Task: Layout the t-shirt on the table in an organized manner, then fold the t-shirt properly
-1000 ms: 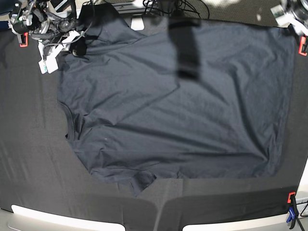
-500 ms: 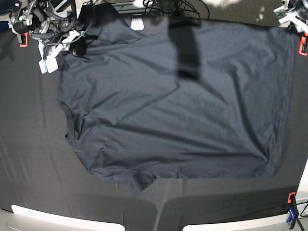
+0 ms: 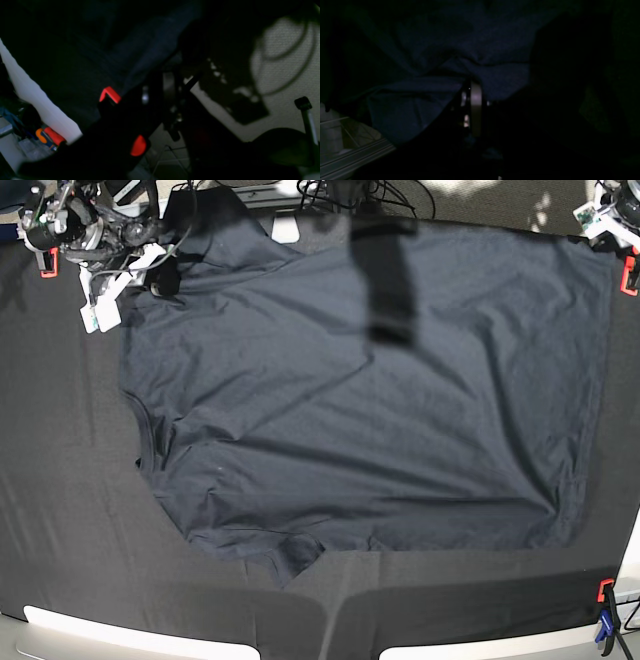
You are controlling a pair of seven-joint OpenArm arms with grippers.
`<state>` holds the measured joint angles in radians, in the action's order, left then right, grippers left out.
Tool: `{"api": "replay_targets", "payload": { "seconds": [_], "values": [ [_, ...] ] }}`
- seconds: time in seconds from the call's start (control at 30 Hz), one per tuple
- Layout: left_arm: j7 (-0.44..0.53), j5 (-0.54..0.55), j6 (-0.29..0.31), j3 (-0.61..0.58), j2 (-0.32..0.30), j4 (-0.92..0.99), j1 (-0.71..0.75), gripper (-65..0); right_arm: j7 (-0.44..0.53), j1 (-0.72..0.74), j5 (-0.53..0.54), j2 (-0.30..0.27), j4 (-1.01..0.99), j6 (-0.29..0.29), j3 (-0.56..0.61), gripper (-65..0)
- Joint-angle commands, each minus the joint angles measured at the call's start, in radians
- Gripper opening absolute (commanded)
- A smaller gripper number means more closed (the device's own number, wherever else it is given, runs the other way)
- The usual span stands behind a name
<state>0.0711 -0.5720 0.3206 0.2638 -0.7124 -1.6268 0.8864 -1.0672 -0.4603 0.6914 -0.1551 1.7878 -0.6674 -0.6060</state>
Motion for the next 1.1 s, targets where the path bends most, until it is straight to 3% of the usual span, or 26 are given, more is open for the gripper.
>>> {"api": "replay_targets", "payload": {
  "seconds": [0.0, 0.1, 0.77, 0.83, 0.93, 1.07],
  "values": [
    [0.004, 0.007, -0.013, 0.01, -0.017, -0.01, 0.009, -53.7, 0.022, 0.0, 0.019, -0.011, 0.019, -0.014, -0.007, -65.0],
    [0.005, -0.004, -0.011, 0.01, -0.017, -0.01, 0.014, -49.0, 0.022, 0.0, 0.019, -0.011, 0.019, -0.014, -0.007, -65.0],
    [-0.056, -0.003, -0.019, 0.01, -0.02, -0.069, 0.072, -49.0, 0.024, 0.0, 0.019, -0.011, 0.019, -0.014, -0.007, -65.0],
    [-0.058, 0.005, -0.048, 0.01, -0.019, -0.069, 0.072, -49.0, 0.024, 0.0, 0.019, -0.011, 0.019, -0.014, -0.007, -65.0],
    [-0.121, 0.058, -0.142, 0.01, -0.02, -0.069, 0.071, -49.0, 0.024, 0.0, 0.019, -0.011, 0.019, -0.014, -0.007, -65.0],
    [-0.138, 0.057, -0.157, 0.01, -0.02, -0.069, 0.07, -49.0, 0.024, 0.0, 0.019, -0.011, 0.019, -0.014, -0.007, -65.0]
  ]
}}
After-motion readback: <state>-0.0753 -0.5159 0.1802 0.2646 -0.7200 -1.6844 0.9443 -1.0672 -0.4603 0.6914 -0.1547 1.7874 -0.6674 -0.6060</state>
